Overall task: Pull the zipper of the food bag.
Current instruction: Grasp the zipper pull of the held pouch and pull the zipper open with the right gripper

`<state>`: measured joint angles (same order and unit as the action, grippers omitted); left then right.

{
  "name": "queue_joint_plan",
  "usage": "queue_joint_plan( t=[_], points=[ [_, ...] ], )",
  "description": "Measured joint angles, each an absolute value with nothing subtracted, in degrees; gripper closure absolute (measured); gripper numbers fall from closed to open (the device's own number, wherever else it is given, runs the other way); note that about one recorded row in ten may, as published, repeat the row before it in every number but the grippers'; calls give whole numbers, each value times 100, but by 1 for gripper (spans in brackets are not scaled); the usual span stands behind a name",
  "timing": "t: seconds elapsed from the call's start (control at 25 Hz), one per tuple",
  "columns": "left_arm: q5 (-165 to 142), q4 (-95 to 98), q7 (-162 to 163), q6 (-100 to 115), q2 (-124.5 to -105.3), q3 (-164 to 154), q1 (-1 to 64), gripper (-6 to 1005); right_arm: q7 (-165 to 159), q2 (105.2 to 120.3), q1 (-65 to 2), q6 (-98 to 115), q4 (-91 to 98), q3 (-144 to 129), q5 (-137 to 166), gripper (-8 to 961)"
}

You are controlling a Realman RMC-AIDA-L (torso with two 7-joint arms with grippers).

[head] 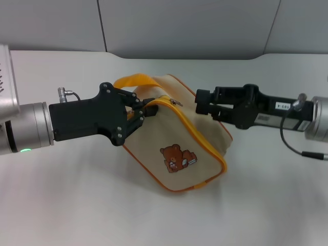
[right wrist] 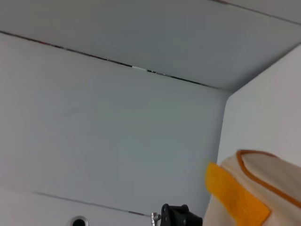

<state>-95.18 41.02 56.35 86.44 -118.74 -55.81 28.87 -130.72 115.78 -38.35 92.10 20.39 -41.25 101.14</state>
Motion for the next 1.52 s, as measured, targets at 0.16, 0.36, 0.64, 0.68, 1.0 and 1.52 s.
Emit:
queue_joint_plan(
  t=[0.16,0.36,0.64,0.68,1.0,1.52],
  points=[
    [-9507,4102,5634,8659,-11874,-5582,2889,943,-13202,11675,-3781,9175,1940,-4062,10114,673],
    [-9478,4102,5633,8680,-11874,-5609,2890,943,-13209,11795,-3776,9170,1855,-3930,10109,596],
    [-9435,4092,5591,8706,-11883,-5618,2865,943,-13195,11914,-3796,9109,1732,-3781,10060,601],
    [-9408,4069,5536,8713,-11883,-5631,2853,943,-13159,11921,-3797,9089,1665,-3744,9974,601],
    [-9386,4005,5444,8723,-11883,-5610,2847,943,-13095,11925,-3863,8963,1562,-3743,9855,600],
    [-9386,3998,5432,8653,-11882,-5590,2879,943,-13126,11901,-3794,8745,1554,-3797,9899,601]
  ],
)
